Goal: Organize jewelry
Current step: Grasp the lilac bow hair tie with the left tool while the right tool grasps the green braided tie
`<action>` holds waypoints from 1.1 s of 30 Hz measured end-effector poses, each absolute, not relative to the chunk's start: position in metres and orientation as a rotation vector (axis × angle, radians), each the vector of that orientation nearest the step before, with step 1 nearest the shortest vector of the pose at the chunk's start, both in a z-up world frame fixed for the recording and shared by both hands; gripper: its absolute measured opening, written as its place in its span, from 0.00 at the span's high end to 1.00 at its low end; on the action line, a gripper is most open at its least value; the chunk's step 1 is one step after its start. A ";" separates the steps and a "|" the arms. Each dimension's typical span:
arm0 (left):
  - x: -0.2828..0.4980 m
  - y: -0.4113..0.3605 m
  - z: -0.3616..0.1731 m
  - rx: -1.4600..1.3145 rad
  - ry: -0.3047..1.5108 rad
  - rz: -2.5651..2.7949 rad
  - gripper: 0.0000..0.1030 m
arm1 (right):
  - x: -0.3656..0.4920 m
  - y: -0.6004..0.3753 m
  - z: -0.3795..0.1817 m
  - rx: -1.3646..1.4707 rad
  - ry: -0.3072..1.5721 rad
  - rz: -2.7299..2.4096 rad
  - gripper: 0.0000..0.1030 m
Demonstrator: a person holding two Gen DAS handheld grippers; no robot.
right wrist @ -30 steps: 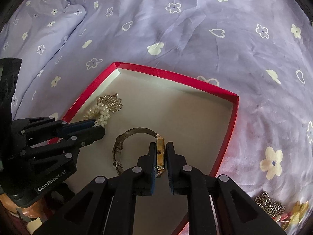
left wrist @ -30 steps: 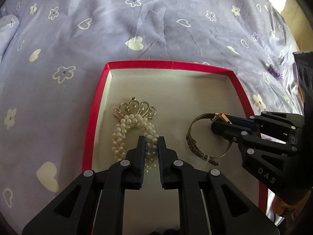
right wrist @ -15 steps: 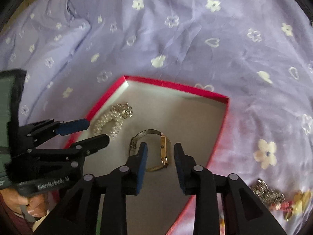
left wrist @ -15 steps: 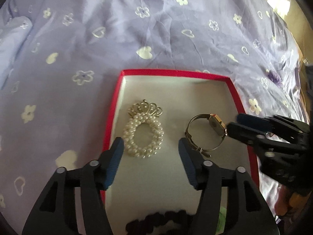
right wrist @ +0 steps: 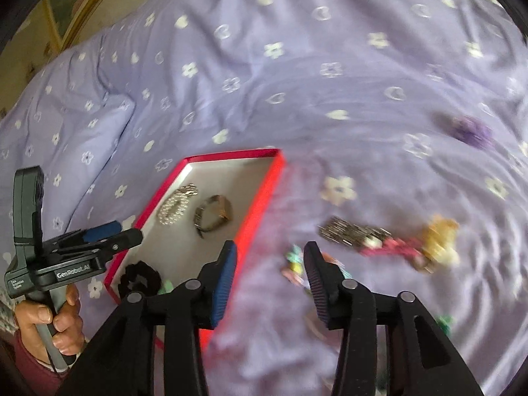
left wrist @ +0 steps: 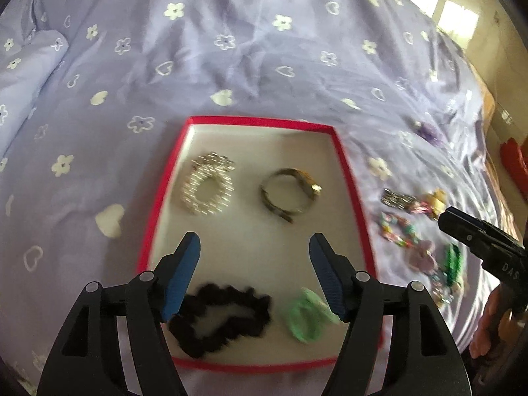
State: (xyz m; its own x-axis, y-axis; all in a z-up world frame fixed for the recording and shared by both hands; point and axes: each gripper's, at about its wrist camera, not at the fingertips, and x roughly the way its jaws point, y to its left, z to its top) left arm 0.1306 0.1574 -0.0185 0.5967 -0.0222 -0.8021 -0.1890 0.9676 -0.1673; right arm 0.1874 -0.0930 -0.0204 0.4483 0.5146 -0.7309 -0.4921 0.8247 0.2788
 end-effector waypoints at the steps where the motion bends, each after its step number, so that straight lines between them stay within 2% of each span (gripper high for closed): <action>1: 0.128 0.151 -0.017 -0.244 0.928 0.089 0.32 | 0.184 -0.104 -0.020 0.039 0.912 0.608 0.53; 16: 0.110 0.073 -0.007 -0.205 0.939 -0.052 0.32 | 0.148 -0.203 -0.027 0.141 0.923 0.442 0.49; 27: 0.118 0.037 -0.015 -0.183 0.964 -0.129 0.32 | 0.145 -0.221 -0.052 0.182 0.971 0.417 0.49; 33: 0.131 0.020 -0.022 -0.182 0.984 -0.178 0.32 | 0.156 -0.226 -0.065 0.220 0.999 0.406 0.53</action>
